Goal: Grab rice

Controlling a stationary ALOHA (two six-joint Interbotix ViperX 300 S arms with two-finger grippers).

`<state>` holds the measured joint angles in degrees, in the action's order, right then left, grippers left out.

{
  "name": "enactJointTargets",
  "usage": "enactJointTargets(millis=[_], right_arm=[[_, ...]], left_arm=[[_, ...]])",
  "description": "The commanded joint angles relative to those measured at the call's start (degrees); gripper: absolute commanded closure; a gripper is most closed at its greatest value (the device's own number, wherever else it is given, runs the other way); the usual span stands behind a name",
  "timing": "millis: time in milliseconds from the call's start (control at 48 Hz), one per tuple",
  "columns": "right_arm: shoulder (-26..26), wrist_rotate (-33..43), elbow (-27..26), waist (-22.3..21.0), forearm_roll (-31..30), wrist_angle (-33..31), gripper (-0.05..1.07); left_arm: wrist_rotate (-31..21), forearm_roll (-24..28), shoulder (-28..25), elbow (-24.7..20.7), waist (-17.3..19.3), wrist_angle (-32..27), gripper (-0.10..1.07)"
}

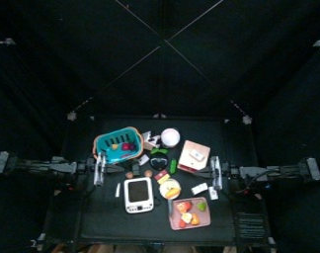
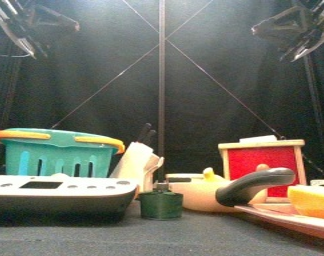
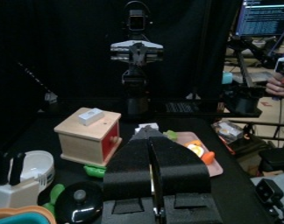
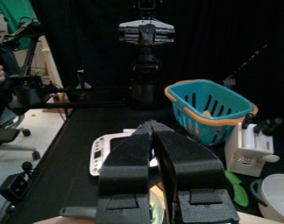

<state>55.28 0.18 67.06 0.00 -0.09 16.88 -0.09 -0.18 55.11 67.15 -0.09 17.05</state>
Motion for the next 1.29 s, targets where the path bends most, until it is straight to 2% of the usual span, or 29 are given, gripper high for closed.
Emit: enactJointTargets(millis=[0,62,271,417,750,896,1104,1271], right_arm=[[-1.14,0.09,-1.05,-0.44,0.0,0.26,1.0],[-2.11,0.62,-1.32,-1.05,0.26,0.26,1.03],[-6.33,1.93,-2.29,-2.55,0.62,0.53,1.01],[-8.7,1.93,-3.08,-2.72,0.88,0.53,1.01],[-9.23,2.02,-2.99,-5.54,2.02,0.26,1.01],[-9.67,2.2,-3.25,-9.05,6.77,-0.88,1.0],[-10.11,2.02,-4.39,-18.37,18.28,-9.32,1.0],[-9.84,2.11,-7.12,-24.43,19.42,-21.71,0.96]], left_arm=[[0.26,0.18,-0.88,-0.7,0.18,1.49,1.02],[0.26,0.18,-0.88,-0.7,0.18,2.55,1.03],[0.18,0.18,-1.05,-0.44,-0.44,3.34,1.01],[0.0,0.09,-3.16,-0.35,-1.32,3.34,1.0],[-0.09,0.0,-7.12,-1.23,-1.49,3.87,1.0],[-0.09,0.0,-7.21,-1.23,-1.58,3.96,1.0],[-0.09,0.0,-7.38,-1.05,-1.85,3.96,1.0],[-0.09,0.0,-7.82,-1.14,-2.02,3.96,1.0]])
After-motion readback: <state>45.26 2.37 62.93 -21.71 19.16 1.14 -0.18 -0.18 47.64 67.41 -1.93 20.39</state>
